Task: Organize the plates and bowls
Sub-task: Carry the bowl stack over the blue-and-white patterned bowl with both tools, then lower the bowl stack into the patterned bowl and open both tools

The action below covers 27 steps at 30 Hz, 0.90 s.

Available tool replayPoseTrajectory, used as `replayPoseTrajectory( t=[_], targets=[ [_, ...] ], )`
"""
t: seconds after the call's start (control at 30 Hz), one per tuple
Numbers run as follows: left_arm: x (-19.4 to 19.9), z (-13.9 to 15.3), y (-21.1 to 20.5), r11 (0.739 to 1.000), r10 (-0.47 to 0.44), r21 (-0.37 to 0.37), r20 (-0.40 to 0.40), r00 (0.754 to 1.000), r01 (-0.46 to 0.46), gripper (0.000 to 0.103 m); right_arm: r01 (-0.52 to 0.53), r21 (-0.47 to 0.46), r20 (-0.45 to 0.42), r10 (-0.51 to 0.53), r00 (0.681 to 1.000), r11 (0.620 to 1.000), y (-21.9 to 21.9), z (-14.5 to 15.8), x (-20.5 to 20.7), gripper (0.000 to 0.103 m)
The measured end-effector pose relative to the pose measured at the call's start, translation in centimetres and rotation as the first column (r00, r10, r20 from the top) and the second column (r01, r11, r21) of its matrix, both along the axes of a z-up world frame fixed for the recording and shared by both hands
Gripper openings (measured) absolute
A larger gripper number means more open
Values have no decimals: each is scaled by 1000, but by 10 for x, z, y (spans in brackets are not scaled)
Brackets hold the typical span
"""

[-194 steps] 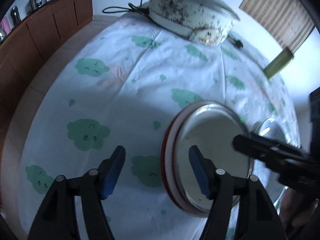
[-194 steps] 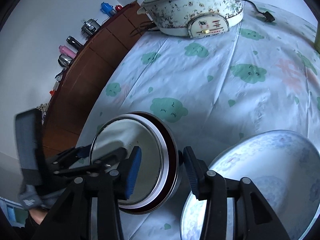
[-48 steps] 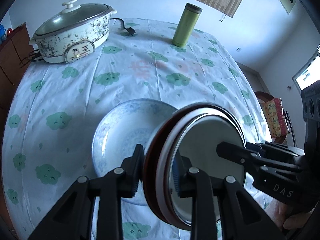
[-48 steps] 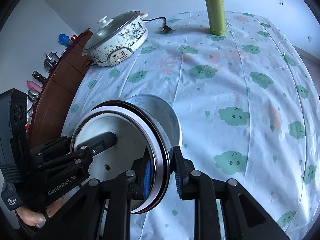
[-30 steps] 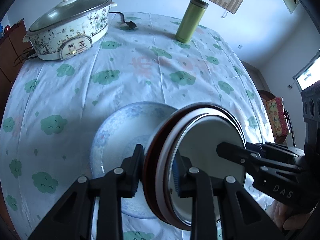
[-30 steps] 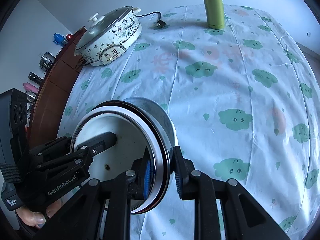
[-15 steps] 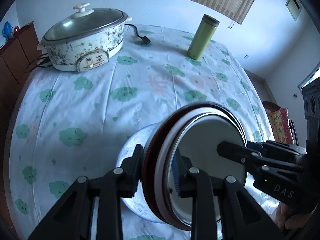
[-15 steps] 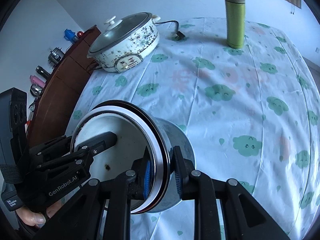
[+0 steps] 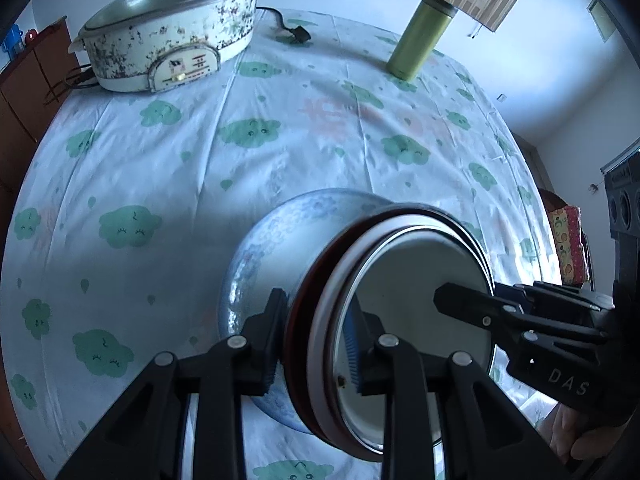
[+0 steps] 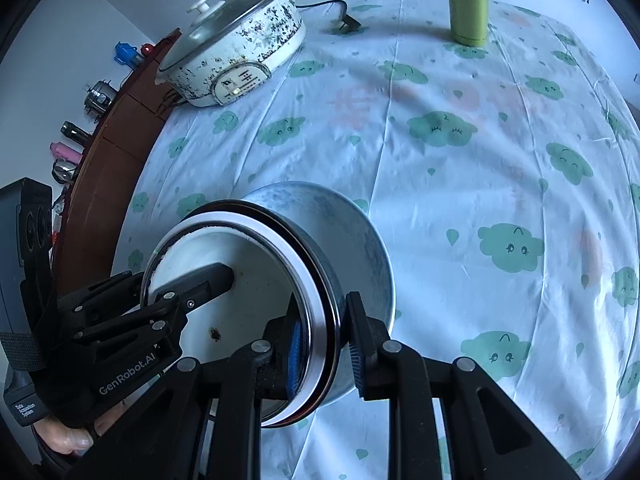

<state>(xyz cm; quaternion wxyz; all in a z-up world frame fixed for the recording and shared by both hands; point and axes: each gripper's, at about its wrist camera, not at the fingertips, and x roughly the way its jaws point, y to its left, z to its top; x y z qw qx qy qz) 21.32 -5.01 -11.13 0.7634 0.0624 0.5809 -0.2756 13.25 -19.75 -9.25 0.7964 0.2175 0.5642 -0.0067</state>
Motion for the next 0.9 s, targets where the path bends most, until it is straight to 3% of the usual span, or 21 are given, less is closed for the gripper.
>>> replayPoseTrajectory(
  t=[0.37, 0.9],
  targets=[
    [7, -18, -3, 1000, 1, 2, -42, 999, -1, 27, 10, 1, -38, -10, 999, 1000, -1, -14, 8, 23],
    [13, -23, 0, 1000, 11, 2, -44, 999, -11, 27, -3, -37, 5, 3, 1000, 999, 4, -13, 14, 26]
  ],
)
